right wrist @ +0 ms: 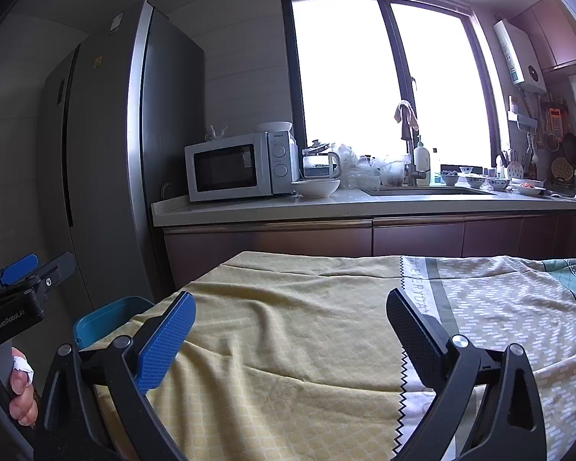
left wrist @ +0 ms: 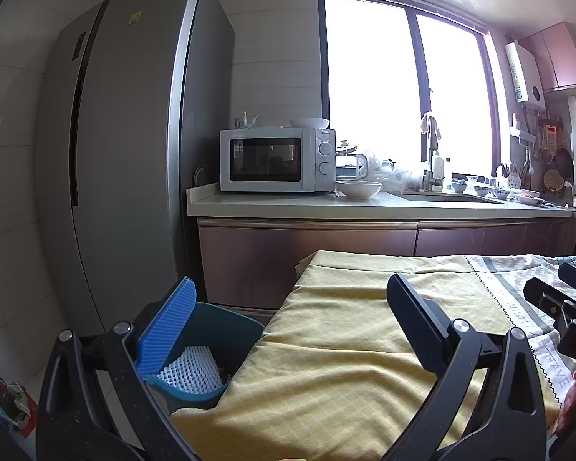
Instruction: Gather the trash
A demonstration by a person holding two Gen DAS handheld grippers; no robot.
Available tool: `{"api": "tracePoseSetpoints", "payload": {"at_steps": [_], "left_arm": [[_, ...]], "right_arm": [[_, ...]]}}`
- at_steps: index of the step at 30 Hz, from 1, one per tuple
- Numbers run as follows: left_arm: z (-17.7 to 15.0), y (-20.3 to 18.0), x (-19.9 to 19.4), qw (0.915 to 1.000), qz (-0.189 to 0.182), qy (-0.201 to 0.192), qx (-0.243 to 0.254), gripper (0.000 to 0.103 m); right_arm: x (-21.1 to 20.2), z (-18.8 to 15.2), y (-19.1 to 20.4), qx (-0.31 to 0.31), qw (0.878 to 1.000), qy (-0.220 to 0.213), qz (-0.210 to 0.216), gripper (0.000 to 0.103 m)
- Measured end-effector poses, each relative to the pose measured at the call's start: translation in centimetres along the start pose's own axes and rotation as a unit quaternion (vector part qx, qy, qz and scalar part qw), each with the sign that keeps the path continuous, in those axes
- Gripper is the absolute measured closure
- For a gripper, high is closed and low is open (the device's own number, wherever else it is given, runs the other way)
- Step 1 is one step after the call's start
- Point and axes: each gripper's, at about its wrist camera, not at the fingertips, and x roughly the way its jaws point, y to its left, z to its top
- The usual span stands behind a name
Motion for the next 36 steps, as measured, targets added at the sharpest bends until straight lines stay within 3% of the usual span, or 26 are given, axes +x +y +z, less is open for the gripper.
{"api": "tracePoseSetpoints", "payload": {"at_steps": [36], "left_arm": [[-0.03, -0.16, 0.59, 1.0000, 0.004, 0.007, 0.001, 0.005]], "right_arm": [[0.33, -0.09, -0.66, 0.001, 1.000, 0.003, 0.002, 0.007]]}}
